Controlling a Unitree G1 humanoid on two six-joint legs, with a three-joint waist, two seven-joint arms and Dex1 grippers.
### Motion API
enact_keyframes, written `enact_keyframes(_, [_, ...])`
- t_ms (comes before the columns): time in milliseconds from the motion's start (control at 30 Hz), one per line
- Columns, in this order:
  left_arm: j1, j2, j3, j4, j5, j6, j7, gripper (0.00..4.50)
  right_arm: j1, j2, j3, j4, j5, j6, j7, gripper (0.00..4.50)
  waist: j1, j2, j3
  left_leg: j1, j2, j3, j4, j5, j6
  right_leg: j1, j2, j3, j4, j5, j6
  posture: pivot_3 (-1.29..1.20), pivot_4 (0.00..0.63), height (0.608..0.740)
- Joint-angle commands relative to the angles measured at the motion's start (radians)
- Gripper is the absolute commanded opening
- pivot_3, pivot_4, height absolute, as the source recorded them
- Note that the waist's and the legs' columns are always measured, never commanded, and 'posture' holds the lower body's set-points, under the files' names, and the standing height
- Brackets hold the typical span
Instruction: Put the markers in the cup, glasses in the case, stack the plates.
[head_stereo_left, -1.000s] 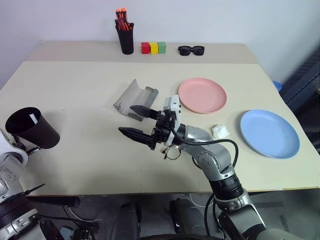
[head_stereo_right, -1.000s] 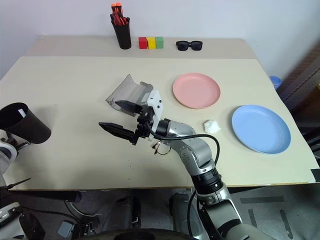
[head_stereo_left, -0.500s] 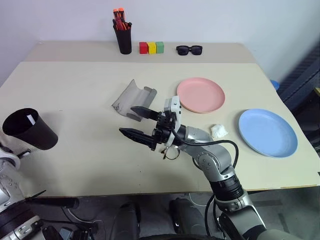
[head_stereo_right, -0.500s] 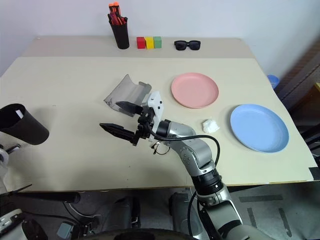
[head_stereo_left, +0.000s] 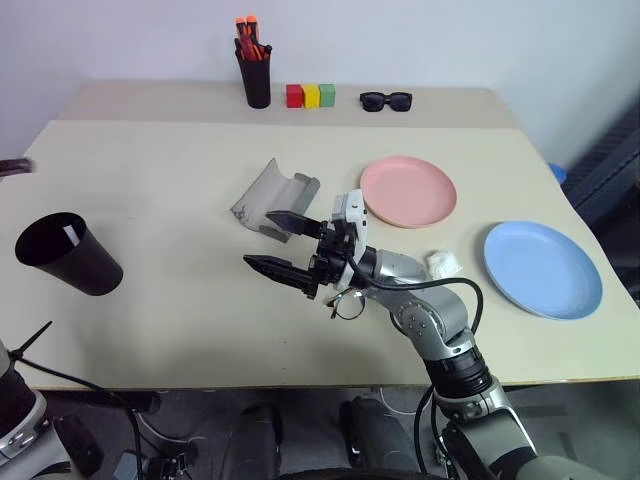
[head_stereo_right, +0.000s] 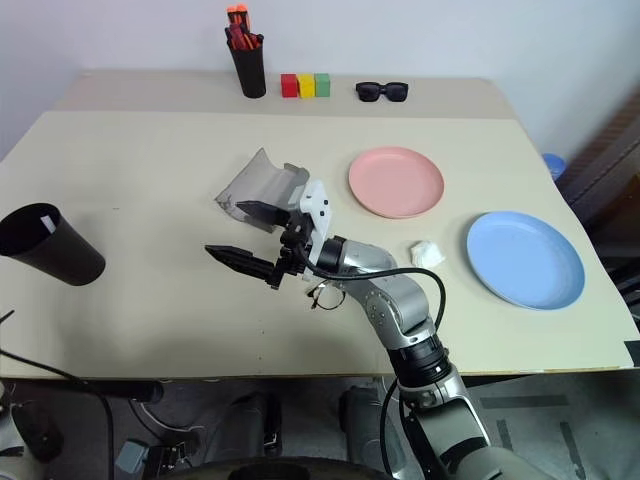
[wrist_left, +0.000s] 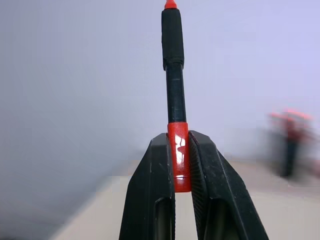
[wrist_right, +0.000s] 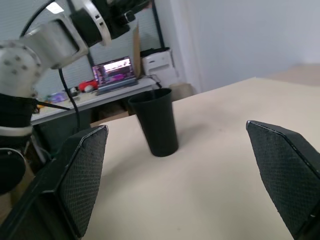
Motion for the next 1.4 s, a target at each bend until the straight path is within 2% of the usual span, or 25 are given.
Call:
enact_keyframes(33, [-0.035, -0.023, -0.138, -0.099, -0.079, 0.209, 0.052, 0.03, -0.052, -0.07, -0.084, -0.006, 0.018, -0.004, 0.033, 4.5, 0.001, 0.001, 0.001, 0.0, -0.001, 0.0, 0.0, 0.0, 0.0, 0.0, 0.0, 0.0, 0.0, 0.0, 0.001, 0.0, 0.15, 0.722])
enact_keyframes(133, [-0.013, -0.062, -0.223, -0.134, -0.065, 0.372, 0.118, 0.03, -0.062, -0.131, -0.104, 0.003, 0.003, -0.013, 0.059, 4.5, -0.001, 0.001, 0.001, 0.0, -0.001, 0.0, 0.0, 0.0, 0.0, 0.0, 0.003, 0.0, 0.0, 0.001, 0.001, 0.0, 0.15, 0.722])
enact_keyframes(333, [0.047, -0.319, -0.197, -0.148, 0.0, 0.665, 0.264, 0.03, -0.057, -0.164, -0.126, 0.03, -0.018, -0.04, 0.062, 4.5, -0.003, 0.002, 0.002, 0.0, -0.001, -0.001, 0.001, 0.0, 0.001, -0.001, 0.005, 0.001, 0.001, 0.001, 0.002, 0.0, 0.15, 0.722])
enact_keyframes(467, [0.091, -0.402, -0.197, -0.174, 0.057, 0.764, 0.278, 0.03, -0.043, -0.162, -0.111, 0.02, -0.02, -0.038, 0.07, 4.5, 0.003, 0.001, 0.002, -0.001, -0.002, 0.0, 0.002, 0.0, 0.001, -0.001, 0.005, 0.001, 0.001, 0.001, 0.002, 0.0, 0.15, 0.722])
enact_keyframes(567, [0.111, -0.421, -0.203, -0.183, 0.088, 0.774, 0.264, 1.25, -0.03, -0.172, -0.085, 0.011, -0.028, -0.039, 0.1, 4.5, 0.004, 0.001, 0.002, -0.001, -0.002, -0.001, 0.003, 0.0, 0.001, 0.0, 0.004, 0.0, 0.001, 0.001, 0.002, 0.0, 0.15, 0.722])
enact_keyframes(667, [0.096, -0.437, -0.196, -0.179, 0.121, 0.774, 0.254, 2.74, -0.02, -0.174, -0.065, 0.012, -0.041, -0.047, 0.116, 4.5, 0.003, 0.001, 0.002, -0.001, -0.002, -0.001, 0.003, 0.0, 0.0, 0.0, 0.004, 0.0, 0.001, 0.001, 0.001, 0.0, 0.15, 0.722])
enact_keyframes(867, [-0.001, -0.436, -0.197, -0.132, 0.185, 0.767, 0.224, 2.74, -0.012, -0.158, -0.045, 0.009, -0.049, -0.052, 0.12, 4.5, 0.004, 0.001, 0.002, -0.001, -0.002, -0.001, 0.003, 0.0, 0.0, 0.0, 0.004, 0.0, 0.001, 0.001, 0.001, 0.0, 0.15, 0.722])
enact_keyframes(1167, [-0.144, -0.391, -0.269, 0.185, 0.277, 0.683, 0.169, 2.74, 0.021, -0.109, -0.008, -0.041, -0.044, -0.036, 0.087, 4.5, 0.004, 0.002, 0.002, -0.001, -0.002, -0.001, 0.003, 0.0, 0.0, 0.0, 0.004, 0.0, 0.001, 0.001, 0.002, 0.0, 0.15, 0.722])
enact_keyframes(1333, [-0.209, -0.438, -0.217, 0.306, 0.286, 0.659, 0.14, 2.74, 0.049, -0.099, 0.006, -0.072, -0.043, -0.029, 0.068, 4.5, 0.008, 0.002, 0.002, -0.001, -0.002, -0.001, 0.003, 0.0, 0.0, 0.0, 0.004, 0.0, 0.001, 0.001, 0.002, 0.0, 0.15, 0.722])
enact_keyframes(1400, [-0.205, -0.442, -0.219, 0.32, 0.293, 0.627, 0.129, 2.24, 0.053, -0.096, 0.007, -0.077, -0.042, -0.03, 0.06, 4.5, 0.007, 0.002, 0.002, 0.0, -0.002, -0.001, 0.003, 0.0, 0.0, 0.001, 0.004, 0.0, 0.001, 0.001, 0.002, 0.0, 0.15, 0.722])
